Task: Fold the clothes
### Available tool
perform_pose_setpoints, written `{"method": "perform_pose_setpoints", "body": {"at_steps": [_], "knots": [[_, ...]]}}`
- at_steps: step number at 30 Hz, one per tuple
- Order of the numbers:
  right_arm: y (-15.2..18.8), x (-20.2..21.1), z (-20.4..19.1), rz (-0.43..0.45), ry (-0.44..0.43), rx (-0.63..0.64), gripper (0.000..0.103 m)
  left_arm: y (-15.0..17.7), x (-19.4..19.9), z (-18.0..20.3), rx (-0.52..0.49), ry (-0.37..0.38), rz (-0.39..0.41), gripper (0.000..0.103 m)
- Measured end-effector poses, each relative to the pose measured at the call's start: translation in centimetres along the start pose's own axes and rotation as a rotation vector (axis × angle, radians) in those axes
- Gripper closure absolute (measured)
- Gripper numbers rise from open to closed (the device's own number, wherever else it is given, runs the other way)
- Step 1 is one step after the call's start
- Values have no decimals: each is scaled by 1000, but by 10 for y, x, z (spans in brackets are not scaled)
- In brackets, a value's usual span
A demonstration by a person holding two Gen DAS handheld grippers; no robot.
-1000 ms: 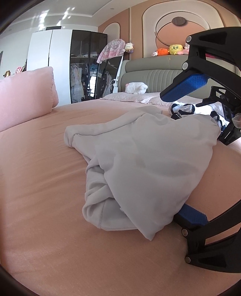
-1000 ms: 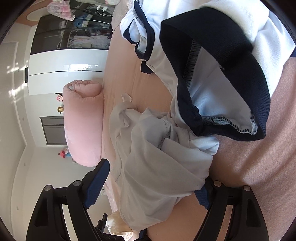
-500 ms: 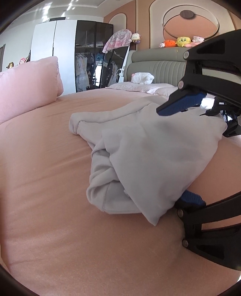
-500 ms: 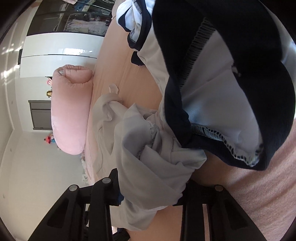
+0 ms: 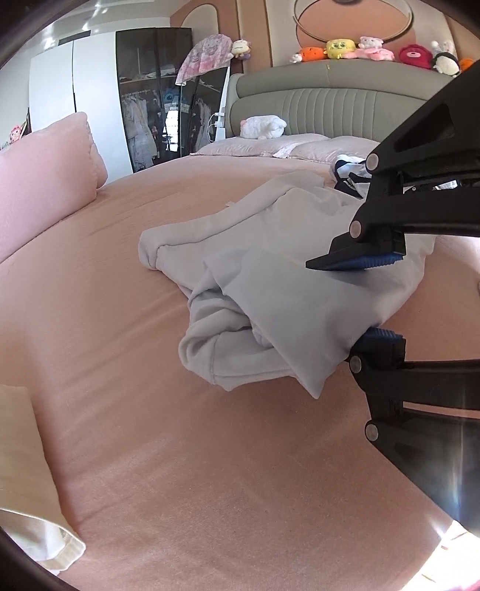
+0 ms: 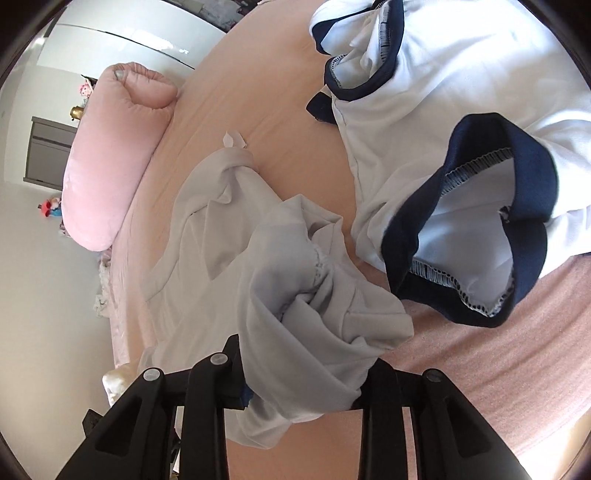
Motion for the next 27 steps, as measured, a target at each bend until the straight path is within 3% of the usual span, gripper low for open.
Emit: {"method": "perform_pose_setpoints", "body": {"at_steps": [7,27], "knots": [[17,17,-10,-26,62,82,74,15,24,0,-84,2,-12,80],[63,35,6,-77,97,122,74,43,45,-29,-64,0,-85,80]]}}
Point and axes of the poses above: each gripper's, at about its wrist camera, not at the fingertips, and x roughly against the way its jaws point, z to its right, y to its underside, the point moved 1 cm from there along -x, roughly the way its jaws point, and after that the axes turned 1 degree about y, right-handed, at the moved point
